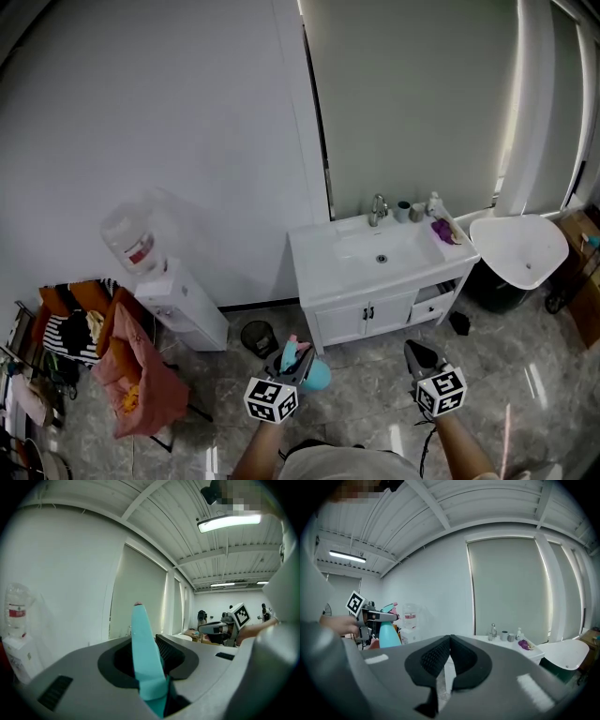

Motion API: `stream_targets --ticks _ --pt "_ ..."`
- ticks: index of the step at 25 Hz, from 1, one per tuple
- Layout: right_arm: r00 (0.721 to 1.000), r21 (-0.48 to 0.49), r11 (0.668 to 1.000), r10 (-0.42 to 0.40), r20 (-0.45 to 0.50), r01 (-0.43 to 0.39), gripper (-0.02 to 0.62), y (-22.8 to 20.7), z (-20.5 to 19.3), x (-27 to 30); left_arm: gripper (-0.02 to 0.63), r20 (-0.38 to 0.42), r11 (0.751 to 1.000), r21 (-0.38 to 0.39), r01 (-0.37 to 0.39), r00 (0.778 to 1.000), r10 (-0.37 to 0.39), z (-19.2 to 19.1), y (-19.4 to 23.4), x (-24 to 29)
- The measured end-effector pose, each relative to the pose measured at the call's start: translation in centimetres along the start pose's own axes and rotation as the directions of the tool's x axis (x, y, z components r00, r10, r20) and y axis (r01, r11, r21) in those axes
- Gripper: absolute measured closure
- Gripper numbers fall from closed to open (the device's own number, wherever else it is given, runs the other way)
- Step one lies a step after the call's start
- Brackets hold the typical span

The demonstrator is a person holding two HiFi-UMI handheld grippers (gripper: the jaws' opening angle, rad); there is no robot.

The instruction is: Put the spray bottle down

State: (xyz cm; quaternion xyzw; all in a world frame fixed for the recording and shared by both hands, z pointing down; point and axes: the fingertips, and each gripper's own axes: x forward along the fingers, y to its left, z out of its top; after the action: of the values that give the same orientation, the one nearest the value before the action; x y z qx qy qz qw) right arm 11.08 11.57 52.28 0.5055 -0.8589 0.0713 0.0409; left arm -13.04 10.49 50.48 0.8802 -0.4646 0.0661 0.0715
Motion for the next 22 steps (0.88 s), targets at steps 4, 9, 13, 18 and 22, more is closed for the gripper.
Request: stream_targets --ticks 4,9,13,18,22 --pt "1.000 0.002 1.000 0.014 -0.007 -0.014 0.584 -1.0 -0.4 -0.1 0.492 -0.001 1.000 -0.007 -0.009 1.000 0.009 -0.2 -0.8 0.4" --pt "0.999 0.006 1.000 0.031 -0.014 -0.031 0.584 -1.4 -0.6 1.1 0.492 -0.004 1.000 -0.007 -0.018 1.000 0.018 -0.2 -0.3 1.1" --pt "0.999 0.009 0.999 0.038 -0.027 -0.038 0.584 -1.7 -0.9 2.7 0.492 -0.009 1.000 -0.015 -0.023 1.000 0.023 -0.4 0.8 2.2" --pt "0.999 0.007 1.000 0.024 -0.046 -0.024 0.584 -2.5 -1.5 5.3 0.492 -0.013 0.999 -0.030 -0.014 1.000 0.013 -1.0 3.0 4.1" --pt "0.999 0.005 1.000 0.004 -0.051 -0.003 0.584 -3.6 -1.0 8.6 0.492 -0.011 0.999 -0.033 0.000 1.000 0.000 -0.5 5.9 6.6"
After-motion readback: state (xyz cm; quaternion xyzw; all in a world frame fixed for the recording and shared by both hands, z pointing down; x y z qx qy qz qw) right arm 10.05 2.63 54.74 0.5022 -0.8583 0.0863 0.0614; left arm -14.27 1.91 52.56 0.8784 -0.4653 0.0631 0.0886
